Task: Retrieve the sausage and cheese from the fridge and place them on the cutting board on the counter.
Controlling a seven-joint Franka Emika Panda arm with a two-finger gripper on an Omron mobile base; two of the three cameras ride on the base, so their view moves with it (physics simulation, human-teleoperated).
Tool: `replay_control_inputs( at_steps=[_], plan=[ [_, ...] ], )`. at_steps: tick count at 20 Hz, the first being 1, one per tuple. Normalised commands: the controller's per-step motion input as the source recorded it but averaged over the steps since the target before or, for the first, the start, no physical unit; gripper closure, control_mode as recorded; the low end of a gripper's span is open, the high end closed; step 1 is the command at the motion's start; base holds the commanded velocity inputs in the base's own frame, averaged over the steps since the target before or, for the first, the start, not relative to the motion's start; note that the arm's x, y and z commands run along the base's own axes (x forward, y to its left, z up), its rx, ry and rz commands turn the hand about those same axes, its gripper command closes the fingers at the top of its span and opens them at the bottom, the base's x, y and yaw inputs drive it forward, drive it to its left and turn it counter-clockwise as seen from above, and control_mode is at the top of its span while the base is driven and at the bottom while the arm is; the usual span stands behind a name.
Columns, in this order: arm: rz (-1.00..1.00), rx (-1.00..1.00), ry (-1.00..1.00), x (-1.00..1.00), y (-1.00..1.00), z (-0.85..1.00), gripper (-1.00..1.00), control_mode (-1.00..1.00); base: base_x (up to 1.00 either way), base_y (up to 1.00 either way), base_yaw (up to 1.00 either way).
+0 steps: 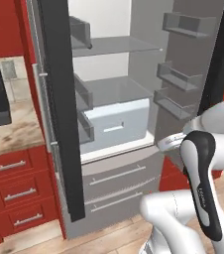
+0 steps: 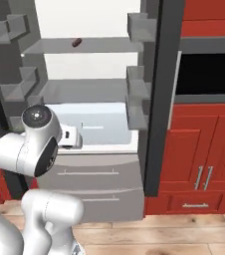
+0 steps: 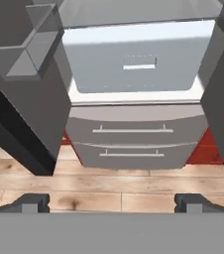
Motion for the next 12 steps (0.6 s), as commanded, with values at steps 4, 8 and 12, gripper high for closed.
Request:
replay_control_inputs(
  at_steps=[4, 8, 12],
  plan=[
    [0.00, 0.00, 0.00, 0.00, 0.00, 0.00, -1.00, 1.00, 0.51, -0.33, 0.29],
    [0.00, 0.00, 0.00, 0.00, 0.00, 0.00, -1.00, 1.00, 0.38, -0.56, -0.01],
    [0.00, 0.00, 0.00, 0.00, 0.00, 0.00, -1.00, 1.00, 0.52, -0.19, -0.01]
  ],
)
